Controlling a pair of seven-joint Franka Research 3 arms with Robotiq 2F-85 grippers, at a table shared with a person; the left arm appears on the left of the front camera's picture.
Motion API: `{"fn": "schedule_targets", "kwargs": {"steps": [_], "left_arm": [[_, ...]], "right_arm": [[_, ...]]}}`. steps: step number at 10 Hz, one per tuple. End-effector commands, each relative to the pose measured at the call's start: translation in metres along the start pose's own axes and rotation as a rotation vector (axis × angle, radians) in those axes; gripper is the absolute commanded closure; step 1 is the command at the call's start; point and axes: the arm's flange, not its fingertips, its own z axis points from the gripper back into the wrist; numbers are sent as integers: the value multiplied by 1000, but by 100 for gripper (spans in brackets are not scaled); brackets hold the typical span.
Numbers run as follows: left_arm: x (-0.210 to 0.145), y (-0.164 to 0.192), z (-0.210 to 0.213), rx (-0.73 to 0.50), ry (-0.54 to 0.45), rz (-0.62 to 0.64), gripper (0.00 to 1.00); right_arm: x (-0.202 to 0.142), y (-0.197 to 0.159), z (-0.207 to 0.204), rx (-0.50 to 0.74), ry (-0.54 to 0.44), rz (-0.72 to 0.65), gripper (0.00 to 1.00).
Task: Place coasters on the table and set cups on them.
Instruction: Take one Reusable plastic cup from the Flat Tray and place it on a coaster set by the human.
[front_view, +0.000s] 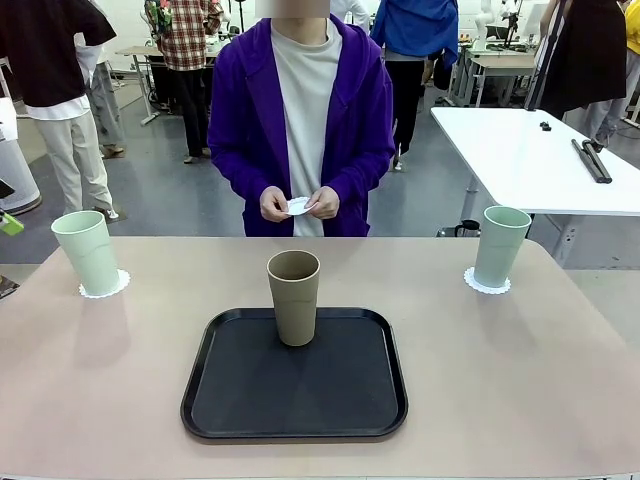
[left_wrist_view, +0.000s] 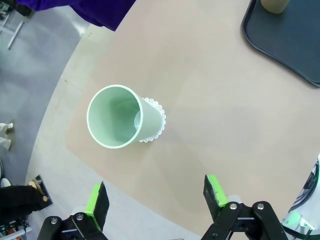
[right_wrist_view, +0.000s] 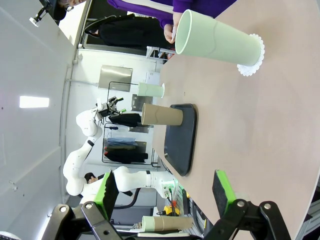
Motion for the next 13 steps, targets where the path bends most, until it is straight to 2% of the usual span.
{"fn": "schedule_targets", "kwargs": {"steps": [1,11,13], "left_arm": [[-3,2,4,7,-8,-9,0],[-3,3,2,-1,-15,0,0],[-34,-55,-16,-119,150,237,0]], "right_arm": [[-1,2,0,9,-6,1,0],[-1,2,0,9,-6,1,0],[-1,2,0,9,-6,1,0]]}}
